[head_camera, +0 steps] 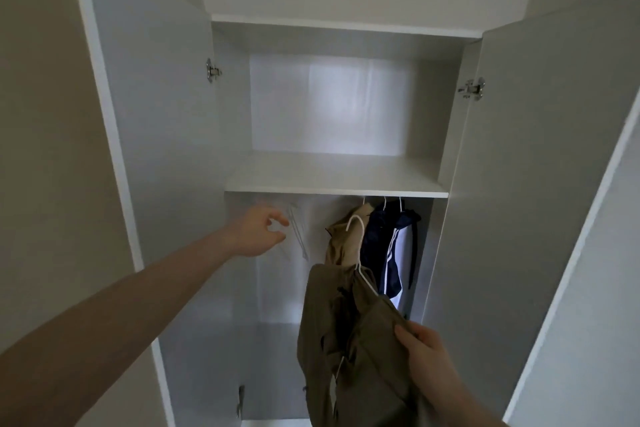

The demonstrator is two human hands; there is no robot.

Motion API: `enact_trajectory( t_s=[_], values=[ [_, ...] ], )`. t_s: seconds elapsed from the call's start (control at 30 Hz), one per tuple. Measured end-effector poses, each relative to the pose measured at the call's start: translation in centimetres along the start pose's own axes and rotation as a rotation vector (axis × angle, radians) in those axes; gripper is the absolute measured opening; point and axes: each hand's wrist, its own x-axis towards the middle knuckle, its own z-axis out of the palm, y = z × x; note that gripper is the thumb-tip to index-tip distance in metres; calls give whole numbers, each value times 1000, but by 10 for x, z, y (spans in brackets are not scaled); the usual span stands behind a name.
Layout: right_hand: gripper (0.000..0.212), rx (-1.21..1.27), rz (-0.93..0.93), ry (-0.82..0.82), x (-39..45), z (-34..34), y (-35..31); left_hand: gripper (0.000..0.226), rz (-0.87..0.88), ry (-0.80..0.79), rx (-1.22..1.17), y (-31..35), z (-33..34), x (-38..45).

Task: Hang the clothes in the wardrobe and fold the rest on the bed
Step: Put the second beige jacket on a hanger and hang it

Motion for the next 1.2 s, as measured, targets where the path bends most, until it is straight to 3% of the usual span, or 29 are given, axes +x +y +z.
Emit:
enact_trajectory(
  t_s=[0.23,0.53,0.9,1.2],
  values=[
    [25,0,-2,62,82,78,-8,31,-24,80,87,-56,-29,96],
    [26,-11,-26,50,169,143,-18,37,-29,47,103,-91,-33,178],
    [28,-42,14,69,290,177,7,46,-50,-14,209,-118,-6,281],
    [26,-54,-43,64,373,166,18,60,-130,-91,209,-146,41,354]
  ],
)
